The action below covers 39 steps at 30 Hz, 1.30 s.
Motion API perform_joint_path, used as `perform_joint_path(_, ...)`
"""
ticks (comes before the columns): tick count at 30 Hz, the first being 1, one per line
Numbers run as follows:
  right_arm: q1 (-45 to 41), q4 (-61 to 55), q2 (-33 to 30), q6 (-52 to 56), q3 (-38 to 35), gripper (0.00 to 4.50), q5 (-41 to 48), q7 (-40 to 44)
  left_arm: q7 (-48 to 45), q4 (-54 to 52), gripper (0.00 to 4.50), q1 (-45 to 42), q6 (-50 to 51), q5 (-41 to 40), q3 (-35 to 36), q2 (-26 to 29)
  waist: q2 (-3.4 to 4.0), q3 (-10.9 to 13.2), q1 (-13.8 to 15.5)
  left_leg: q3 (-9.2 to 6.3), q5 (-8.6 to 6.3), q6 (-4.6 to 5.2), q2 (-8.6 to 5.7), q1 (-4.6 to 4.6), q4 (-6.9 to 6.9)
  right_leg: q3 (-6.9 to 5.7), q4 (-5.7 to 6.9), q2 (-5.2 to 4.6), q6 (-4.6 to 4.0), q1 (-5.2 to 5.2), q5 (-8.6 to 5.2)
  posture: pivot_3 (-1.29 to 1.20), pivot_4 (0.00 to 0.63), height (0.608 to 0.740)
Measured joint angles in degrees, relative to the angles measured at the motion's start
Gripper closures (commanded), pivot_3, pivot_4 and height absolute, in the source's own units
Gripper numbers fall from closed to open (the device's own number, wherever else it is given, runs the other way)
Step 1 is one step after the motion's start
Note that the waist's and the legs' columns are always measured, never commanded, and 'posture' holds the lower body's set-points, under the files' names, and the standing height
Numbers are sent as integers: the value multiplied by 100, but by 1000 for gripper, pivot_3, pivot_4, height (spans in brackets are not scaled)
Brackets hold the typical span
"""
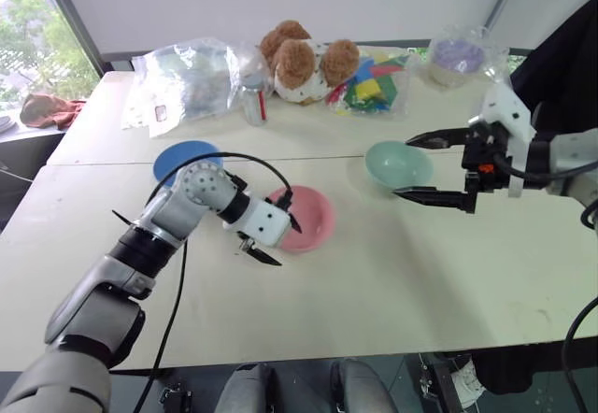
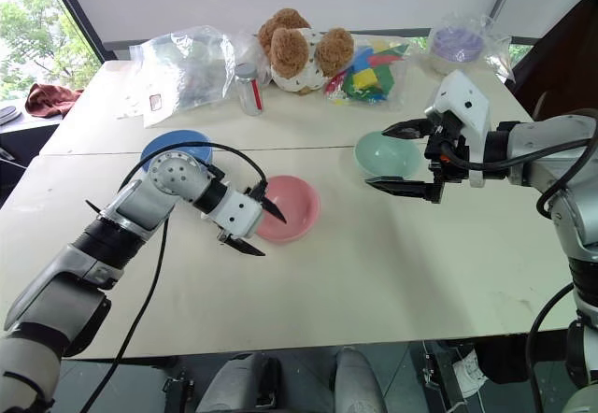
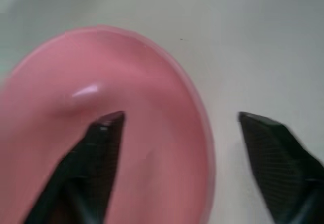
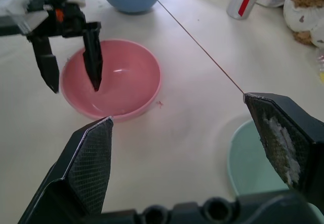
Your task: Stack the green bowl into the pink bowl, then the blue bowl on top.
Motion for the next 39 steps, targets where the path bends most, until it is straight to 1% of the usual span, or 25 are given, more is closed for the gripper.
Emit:
perform_joint_path(3,-140,378,111,-152,320,0,-224,8,-57,-238,87,-112,733,-519,392,30,0,0,-12,1,0,0,0,0,1,0,3,1,0,0,0,0,150,740)
perform_joint_path(6,-377,915,250,-383,747,0,-615,27,-39,-404,87,-185,1501,-1048,849,207,0,0,-44,0,1,-1,3,2,0,0,5,6,0,-2,0,0,150,740)
perform_joint_path(10,-781,2043,652,-787,1497,0,-1346,55,81,-833,87,-230,3040,-2136,1912,802,2,1,-57,0,17,-30,8,1,-7,0,6,10,1,-9,-1,0,150,740)
perform_joint_path(13,-1072,2860,1005,-1051,1893,0,-1800,78,264,-1138,87,-165,3899,-2766,2579,1207,3,3,-43,1,19,-33,6,0,-6,0,5,10,2,-9,-1,0,150,740)
perform_joint_path(19,-1645,4431,1507,-1755,2339,0,-2584,122,799,-1578,87,249,5186,-3802,3865,1916,3,3,-14,-2,21,-36,3,-2,-4,0,5,5,1,-7,-1,0,150,740)
perform_joint_path(22,-1853,5014,1679,-2073,2427,839,-2886,158,1024,-1842,0,641,5626,-4242,4397,2127,3,3,-45,-2,22,-39,3,-1,-4,1,5,6,1,-7,-1,0,150,740)
perform_joint_path(25,-2041,5553,1842,-2327,2482,2361,-3129,198,1310,-2089,0,1088,6051,-4675,4968,2285,3,4,-64,-3,25,-44,4,0,-6,2,6,5,1,-7,-1,0,150,740)
perform_joint_path(27,-2155,5820,1930,-2514,2502,3493,-3252,246,1491,-2292,0,1380,6207,-4884,5240,2319,3,3,-61,-5,27,-47,4,1,-6,2,8,5,1,-7,-1,0,150,740)
perform_joint_path(29,-2257,5983,2012,-2674,2500,4346,-3351,273,1619,-2450,0,1674,6268,-4999,5409,2352,3,3,-62,-5,27,-49,4,1,-6,5,8,4,1,-7,-1,0,150,740)
perform_joint_path(30,-2333,5990,2016,-2766,2492,4489,-3393,264,1669,-2499,0,1782,6280,-5024,5458,2356,4,4,-61,-4,28,-50,4,1,-6,5,10,2,1,-7,-1,0,150,740)
perform_joint_path(33,-2407,5891,2012,-2934,2486,4489,-3431,476,1802,-2589,0,2040,6257,-5084,5573,2385,0,2,-51,-11,29,-54,4,2,-8,4,9,-4,0,-4,-1,0,150,740)
perform_joint_path(35,-2373,5526,1985,-3050,2479,4489,-3379,763,1847,-2603,0,2179,6213,-5086,5604,2404,4,4,-58,-10,29,-55,4,2,-10,4,9,-4,1,-6,-1,0,150,740)
perform_joint_path(39,-2265,3928,1782,-2843,2282,4489,-2815,1632,1852,-2604,0,2351,6102,-5077,5620,2511,8,7,-53,-13,28,-57,6,0,-16,3,9,-2,1,-12,-1,0,150,740)
